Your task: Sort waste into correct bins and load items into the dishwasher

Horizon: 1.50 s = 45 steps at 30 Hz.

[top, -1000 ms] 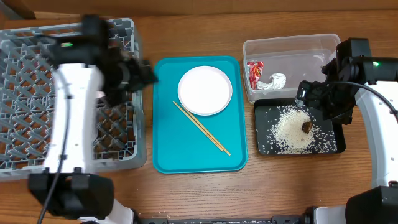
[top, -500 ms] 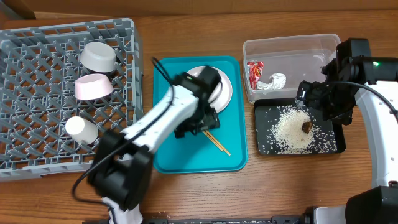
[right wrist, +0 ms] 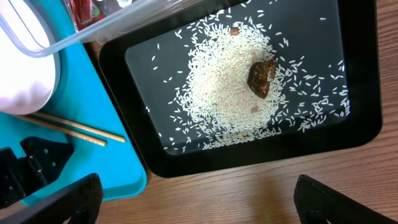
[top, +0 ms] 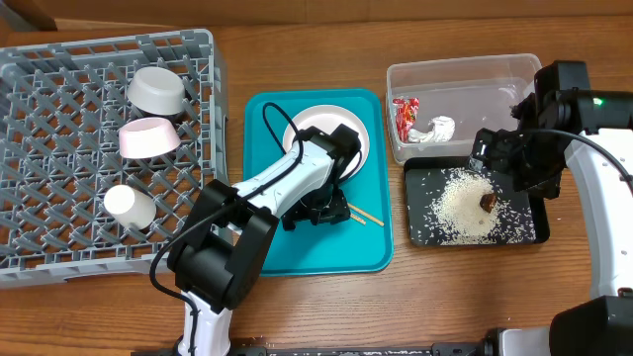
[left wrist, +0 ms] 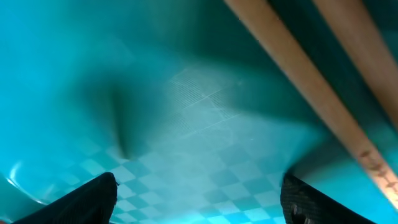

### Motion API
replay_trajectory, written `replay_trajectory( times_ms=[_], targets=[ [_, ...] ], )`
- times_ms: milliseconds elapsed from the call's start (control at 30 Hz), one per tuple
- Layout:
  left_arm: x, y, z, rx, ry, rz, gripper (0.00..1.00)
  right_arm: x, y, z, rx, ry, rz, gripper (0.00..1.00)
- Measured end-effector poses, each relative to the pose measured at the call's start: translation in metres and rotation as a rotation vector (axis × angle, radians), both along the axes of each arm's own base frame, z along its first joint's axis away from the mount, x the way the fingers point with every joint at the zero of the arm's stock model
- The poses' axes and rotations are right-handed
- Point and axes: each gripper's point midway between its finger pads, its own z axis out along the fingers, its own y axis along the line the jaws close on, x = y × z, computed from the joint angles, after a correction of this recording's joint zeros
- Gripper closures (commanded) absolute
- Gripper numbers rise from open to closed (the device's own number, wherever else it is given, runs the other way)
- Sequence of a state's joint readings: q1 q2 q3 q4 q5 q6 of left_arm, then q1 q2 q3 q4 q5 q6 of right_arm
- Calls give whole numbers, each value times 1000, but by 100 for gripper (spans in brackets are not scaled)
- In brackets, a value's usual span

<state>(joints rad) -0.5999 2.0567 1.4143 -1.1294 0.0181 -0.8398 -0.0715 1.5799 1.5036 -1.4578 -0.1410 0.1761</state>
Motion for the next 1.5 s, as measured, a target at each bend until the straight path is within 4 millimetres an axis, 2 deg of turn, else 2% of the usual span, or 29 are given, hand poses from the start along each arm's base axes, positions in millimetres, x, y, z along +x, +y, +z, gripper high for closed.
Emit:
replay_trajectory(
  times_ms=[167, 367, 567, 733, 867, 900, 967, 1033, 1100, 1167, 1500],
  targets=[
    [8, -5, 2, -26, -40, 0, 10, 0, 0, 0, 0, 0, 0, 0],
    [38, -25, 21, -129, -196, 0, 9, 0, 0, 0, 0, 0, 0, 0],
    [39, -26, 19, -127, -199, 24, 9, 0, 0, 0, 0, 0, 0, 0],
    [27, -18, 0, -74, -123, 24, 12, 0, 0, 0, 0, 0, 0, 0],
    [18, -12, -1, -45, -82, 25, 24, 0, 0, 0, 0, 0, 0, 0],
    [15, -10, -1, -37, -70, 26, 30, 0, 0, 0, 0, 0, 0, 0],
    [11, -4, 0, -16, -49, 34, 57, 0, 0, 0, 0, 0, 0, 0],
    [8, 3, 1, 10, -37, 44, 77, 0, 0, 0, 0, -1, 0, 0],
    [10, 10, 1, 26, -36, 56, 82, 0, 0, 0, 0, 0, 0, 0],
    [13, 15, 1, 33, -40, 73, 96, 0, 0, 0, 0, 0, 0, 0],
    [23, 46, 4, 51, -22, 166, 96, 0, 0, 0, 0, 0, 0, 0]
  ],
)
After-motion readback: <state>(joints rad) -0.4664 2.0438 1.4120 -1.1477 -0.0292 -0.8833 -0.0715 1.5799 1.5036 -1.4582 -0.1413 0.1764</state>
